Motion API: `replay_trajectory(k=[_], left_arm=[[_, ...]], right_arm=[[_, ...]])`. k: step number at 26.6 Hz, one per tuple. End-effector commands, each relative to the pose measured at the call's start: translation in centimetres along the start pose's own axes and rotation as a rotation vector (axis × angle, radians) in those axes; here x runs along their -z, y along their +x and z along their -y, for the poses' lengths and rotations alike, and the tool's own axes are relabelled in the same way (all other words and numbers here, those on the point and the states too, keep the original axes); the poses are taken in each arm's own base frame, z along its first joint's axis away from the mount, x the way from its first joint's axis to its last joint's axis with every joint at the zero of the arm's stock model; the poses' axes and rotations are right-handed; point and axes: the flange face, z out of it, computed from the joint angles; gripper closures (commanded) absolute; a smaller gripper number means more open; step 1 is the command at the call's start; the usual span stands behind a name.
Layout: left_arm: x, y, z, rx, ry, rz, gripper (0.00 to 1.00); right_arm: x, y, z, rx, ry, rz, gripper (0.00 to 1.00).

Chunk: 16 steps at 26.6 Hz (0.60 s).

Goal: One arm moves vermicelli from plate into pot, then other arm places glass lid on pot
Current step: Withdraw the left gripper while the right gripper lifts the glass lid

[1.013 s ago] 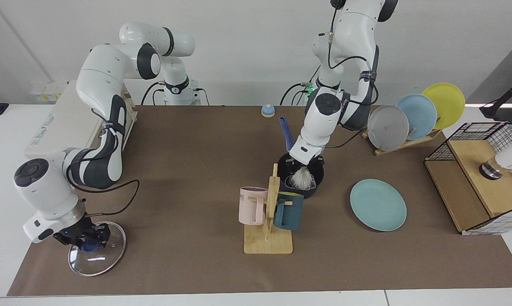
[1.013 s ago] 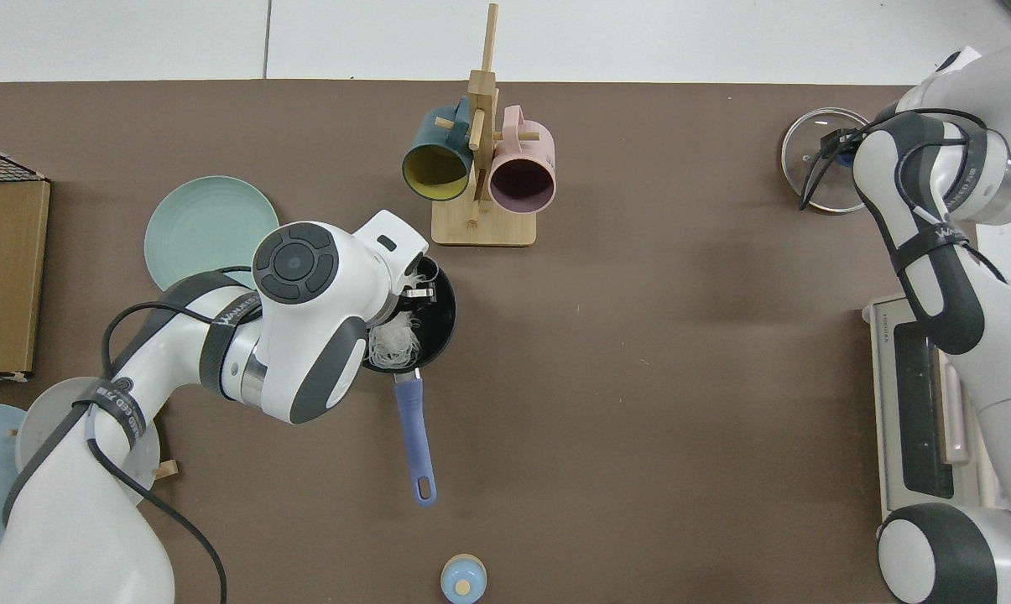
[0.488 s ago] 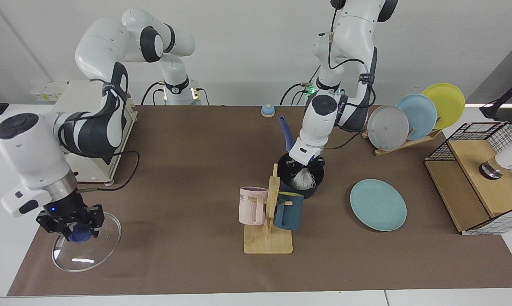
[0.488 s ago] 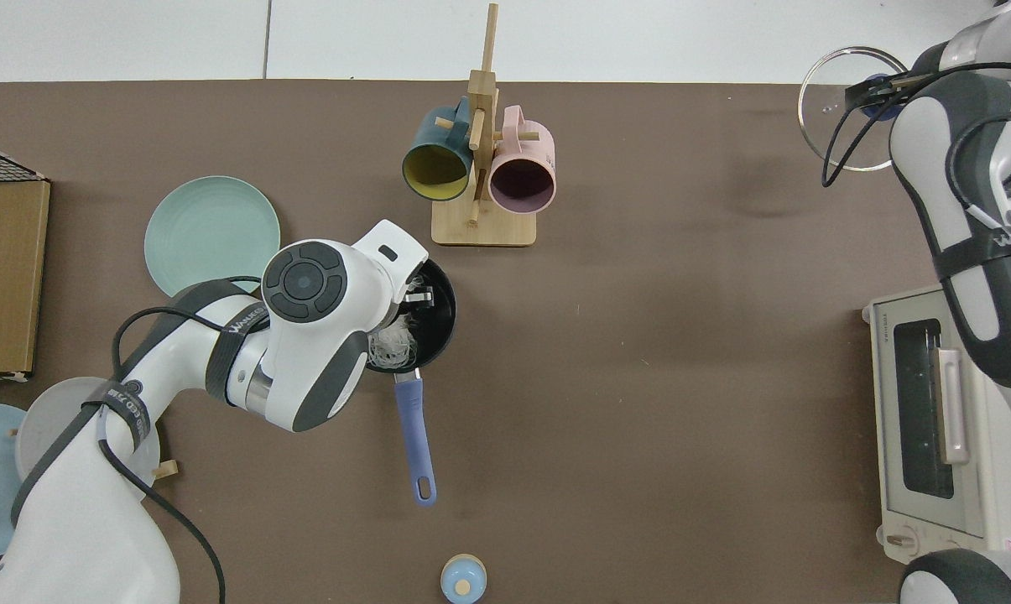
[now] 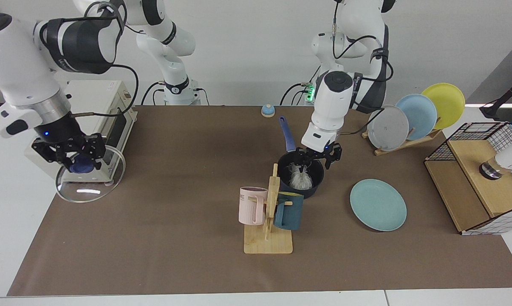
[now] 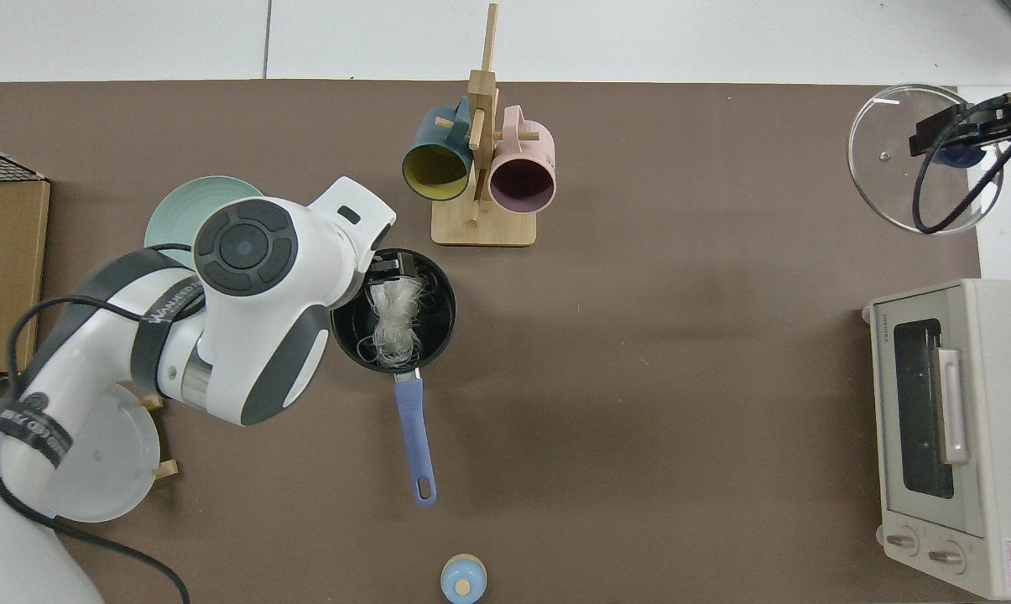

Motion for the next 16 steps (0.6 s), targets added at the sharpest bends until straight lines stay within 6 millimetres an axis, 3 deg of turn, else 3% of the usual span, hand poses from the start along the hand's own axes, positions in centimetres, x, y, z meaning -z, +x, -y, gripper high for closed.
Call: replay_trajectory(k=[1, 4, 7, 10, 16], left_arm=[[4.0, 2.8, 3.5, -0.032, 0.036, 0.016, 0.00], [5.1, 4.3, 6.6, -0.083, 0.018, 0.027, 0.00], [6.1, 5.6, 10.1, -0.107, 0.011, 0.052, 0.00], [6.5, 6.4, 13.4, -0.148, 0.003, 0.081, 0.00], [9.2, 6.7, 19.9, -0.201, 0.001, 0.071, 0.00]], right_arm=[[1.1, -5.6, 2.1, -0.092, 0.005, 0.068, 1.00], [1.0, -8.4, 4.4, -0.094, 0.010, 0.098, 1.00], [0.4, -9.6, 7.8, -0.130, 0.011, 0.098, 1.00], [0.0, -10.0, 13.4, -0.187, 0.012, 0.075, 1.00], [-0.6, -10.1, 23.7, -0.243, 0.034, 0.041, 1.00]])
